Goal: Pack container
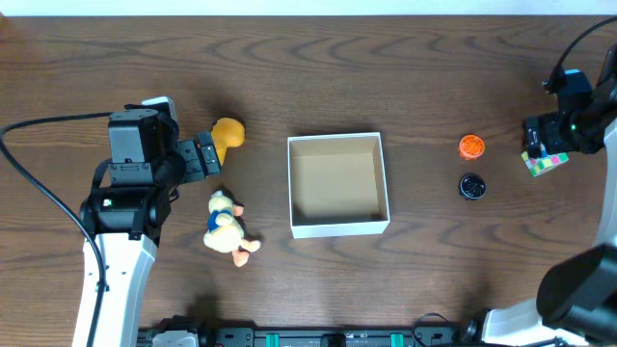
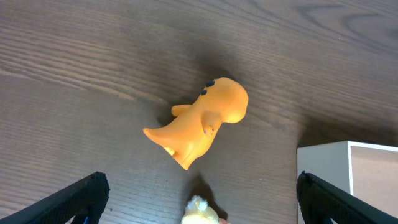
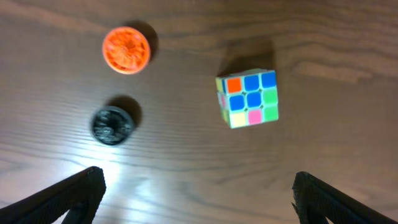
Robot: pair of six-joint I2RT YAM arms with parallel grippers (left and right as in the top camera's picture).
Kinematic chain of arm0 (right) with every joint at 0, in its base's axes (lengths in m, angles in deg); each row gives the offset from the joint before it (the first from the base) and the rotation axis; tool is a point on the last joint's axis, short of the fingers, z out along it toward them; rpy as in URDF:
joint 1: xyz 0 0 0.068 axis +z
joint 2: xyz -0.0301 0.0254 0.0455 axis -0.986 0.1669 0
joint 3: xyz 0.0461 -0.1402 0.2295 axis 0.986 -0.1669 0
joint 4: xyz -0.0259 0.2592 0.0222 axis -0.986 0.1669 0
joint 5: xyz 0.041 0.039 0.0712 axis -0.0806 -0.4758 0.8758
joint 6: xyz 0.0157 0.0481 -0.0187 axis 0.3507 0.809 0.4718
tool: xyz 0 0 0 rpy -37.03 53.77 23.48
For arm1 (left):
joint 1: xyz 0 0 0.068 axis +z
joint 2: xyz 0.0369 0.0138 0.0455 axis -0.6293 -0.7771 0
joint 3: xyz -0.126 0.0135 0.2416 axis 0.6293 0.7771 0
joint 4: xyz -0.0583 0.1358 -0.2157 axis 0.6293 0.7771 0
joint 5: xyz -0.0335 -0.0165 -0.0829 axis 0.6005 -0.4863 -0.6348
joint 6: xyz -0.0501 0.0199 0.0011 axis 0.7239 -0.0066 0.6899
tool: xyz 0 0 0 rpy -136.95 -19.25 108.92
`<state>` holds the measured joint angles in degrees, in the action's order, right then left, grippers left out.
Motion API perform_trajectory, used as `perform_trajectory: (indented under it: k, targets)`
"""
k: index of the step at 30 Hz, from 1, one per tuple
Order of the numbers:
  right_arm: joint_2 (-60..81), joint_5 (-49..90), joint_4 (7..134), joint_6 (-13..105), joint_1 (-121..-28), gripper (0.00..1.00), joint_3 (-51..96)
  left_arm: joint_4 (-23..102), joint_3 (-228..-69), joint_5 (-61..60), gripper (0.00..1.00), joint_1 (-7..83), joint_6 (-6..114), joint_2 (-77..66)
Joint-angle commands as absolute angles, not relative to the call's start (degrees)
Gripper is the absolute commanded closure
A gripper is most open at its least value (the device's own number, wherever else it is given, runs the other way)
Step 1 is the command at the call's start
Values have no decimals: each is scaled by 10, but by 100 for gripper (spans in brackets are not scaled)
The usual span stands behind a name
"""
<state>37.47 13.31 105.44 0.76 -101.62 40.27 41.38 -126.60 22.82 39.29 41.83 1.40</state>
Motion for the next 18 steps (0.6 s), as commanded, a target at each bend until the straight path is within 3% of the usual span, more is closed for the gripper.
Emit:
perform_trajectory:
  k: [1, 18]
  targets:
    - [405, 130, 1045, -118, -1032, 1, 416, 416, -1278, 227, 2, 391, 414, 13]
    - [529, 142, 940, -120, -1097, 1, 416, 416, -1278, 227, 2, 391, 420, 13]
